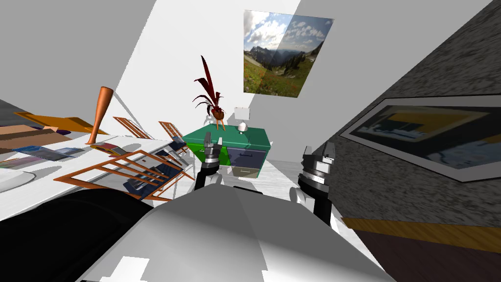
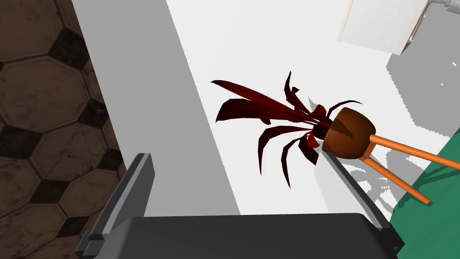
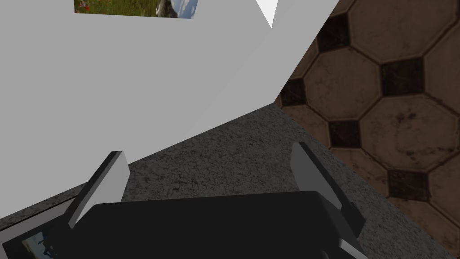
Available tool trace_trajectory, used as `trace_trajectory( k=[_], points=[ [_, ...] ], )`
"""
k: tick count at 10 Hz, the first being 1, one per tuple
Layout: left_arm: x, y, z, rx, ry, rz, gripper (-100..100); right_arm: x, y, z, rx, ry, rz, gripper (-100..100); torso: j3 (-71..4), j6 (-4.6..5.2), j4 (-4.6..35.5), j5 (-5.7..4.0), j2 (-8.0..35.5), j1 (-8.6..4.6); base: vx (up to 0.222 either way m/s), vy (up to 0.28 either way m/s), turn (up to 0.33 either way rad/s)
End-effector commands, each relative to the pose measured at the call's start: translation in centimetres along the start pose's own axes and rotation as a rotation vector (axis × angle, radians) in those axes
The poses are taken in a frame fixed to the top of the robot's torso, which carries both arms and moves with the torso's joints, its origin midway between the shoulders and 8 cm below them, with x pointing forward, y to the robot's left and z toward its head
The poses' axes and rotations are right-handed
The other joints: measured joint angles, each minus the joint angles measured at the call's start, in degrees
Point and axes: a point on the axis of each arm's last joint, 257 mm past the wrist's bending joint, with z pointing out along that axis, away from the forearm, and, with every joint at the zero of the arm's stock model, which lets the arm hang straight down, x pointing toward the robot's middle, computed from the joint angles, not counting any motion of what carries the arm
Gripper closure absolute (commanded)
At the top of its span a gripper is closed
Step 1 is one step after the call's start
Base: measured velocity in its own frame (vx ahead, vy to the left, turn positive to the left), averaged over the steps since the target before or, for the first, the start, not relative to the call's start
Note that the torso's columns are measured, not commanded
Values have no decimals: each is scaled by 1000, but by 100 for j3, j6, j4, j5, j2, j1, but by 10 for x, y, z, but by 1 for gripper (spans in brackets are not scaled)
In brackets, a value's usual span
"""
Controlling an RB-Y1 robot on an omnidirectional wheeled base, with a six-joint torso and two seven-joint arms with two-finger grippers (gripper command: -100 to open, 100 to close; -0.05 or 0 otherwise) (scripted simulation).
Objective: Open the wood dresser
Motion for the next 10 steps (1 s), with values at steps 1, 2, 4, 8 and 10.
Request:
trace_trajectory(
  k=[1, 2, 4, 8, 10],
  points=[
    [0, 0, 0, 0, 0, 0, 0, 0, 0, 0, 0, 0, 0, 0, -467, 0, 235, 0, 232, 0, 0, 0, 0],
    [0, 0, 0, 0, 0, 0, 0, 0, 0, 0, 0, 0, 0, 0, -1200, 0, 600, 0, 597, 0, 0, 0, 0],
    [0, 0, 0, 0, 0, 0, 0, 0, 0, 0, 0, 0, 0, 0, -2850, 0, 1424, 0, 1422, 0, 0, 0, 0],
    [0, 0, 0, 0, 0, 0, 0, 0, 0, 0, 0, 0, 0, 0, -6227, 0, 3114, 0, 3116, 0, 0, 0, 0],
    [3, 4, -1, -10, 34, 13, -100, 0, 0, 0, 0, 0, 0, 0, -7919, 0, 3960, 0, 3962, 0, 4, -2, 0]
  ],
)
